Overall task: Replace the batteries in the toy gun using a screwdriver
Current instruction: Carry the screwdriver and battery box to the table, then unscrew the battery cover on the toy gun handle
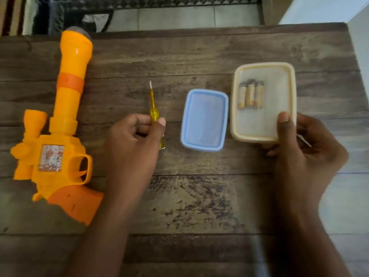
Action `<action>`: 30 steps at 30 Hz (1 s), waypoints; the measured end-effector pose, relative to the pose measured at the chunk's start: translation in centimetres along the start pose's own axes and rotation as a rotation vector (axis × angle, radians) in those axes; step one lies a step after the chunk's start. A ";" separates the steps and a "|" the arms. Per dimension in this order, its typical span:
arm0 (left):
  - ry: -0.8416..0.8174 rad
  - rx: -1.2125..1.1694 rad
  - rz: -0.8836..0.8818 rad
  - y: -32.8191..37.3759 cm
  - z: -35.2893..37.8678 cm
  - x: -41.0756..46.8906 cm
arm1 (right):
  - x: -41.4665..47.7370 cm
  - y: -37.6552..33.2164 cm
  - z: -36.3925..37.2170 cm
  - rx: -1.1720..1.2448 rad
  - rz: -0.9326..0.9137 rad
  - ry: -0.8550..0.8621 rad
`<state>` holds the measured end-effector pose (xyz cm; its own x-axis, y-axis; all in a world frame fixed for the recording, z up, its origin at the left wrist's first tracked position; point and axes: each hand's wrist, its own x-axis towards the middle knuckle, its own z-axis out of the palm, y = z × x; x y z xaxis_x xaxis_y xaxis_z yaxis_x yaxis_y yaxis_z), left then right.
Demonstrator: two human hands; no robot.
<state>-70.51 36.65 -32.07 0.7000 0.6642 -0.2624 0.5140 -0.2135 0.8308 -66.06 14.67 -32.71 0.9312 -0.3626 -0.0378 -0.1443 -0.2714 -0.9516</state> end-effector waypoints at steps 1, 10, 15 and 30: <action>-0.005 -0.008 0.008 0.0 0.0 0.0 | -0.1 0.1 -0.1 0.002 -0.011 -0.003; -0.063 -0.125 0.108 -0.2 -0.4 -1.3 | -1.2 0.5 -1.3 -0.075 -0.111 -0.036; -0.166 -0.201 0.188 -0.1 -1.7 -5.1 | -2.5 -0.3 -3.0 -0.278 -0.205 -0.077; -0.191 -0.384 0.262 0.4 -7.9 -16.5 | -11.9 -9.1 -4.9 0.187 -0.192 -0.614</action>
<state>-85.82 31.27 -23.52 0.8778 0.4730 -0.0759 0.1142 -0.0528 0.9921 -77.50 17.09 -22.15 0.9640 0.2649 0.0230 0.0516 -0.1017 -0.9935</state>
